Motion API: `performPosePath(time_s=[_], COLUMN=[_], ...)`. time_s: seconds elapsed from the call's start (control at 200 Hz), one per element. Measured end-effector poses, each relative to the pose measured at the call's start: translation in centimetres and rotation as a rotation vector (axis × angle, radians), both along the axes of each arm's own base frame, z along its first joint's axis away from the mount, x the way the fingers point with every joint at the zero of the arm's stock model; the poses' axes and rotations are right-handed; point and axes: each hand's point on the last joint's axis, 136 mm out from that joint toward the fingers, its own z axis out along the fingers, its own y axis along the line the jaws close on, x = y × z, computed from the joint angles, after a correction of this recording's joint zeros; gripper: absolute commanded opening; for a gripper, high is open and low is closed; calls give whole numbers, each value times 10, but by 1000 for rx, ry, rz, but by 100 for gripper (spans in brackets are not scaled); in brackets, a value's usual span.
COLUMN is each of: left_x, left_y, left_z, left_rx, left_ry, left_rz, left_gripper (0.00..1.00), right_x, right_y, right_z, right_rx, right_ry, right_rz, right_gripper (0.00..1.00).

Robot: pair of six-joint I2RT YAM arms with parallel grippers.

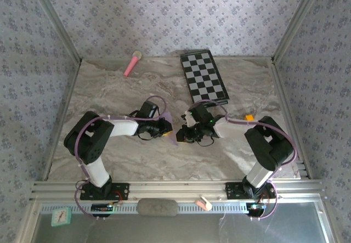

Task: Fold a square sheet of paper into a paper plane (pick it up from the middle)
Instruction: Fourth fold the wing at the center of the table.

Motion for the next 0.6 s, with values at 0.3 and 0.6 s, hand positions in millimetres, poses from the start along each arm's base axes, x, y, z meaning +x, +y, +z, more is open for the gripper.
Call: performPosePath(time_s=[0.3,0.6], left_x=[0,0], left_y=[0,-1], left_z=[0,1], left_rx=[0,-6], left_ry=[0,2], left_rz=[0,-4], left_gripper=[20,24], right_x=[4,0], right_y=[12,12], right_z=[-12,-19], right_rx=[-3,-16], right_ry=[14,32], right_rz=[15,19], right_gripper=[9,10])
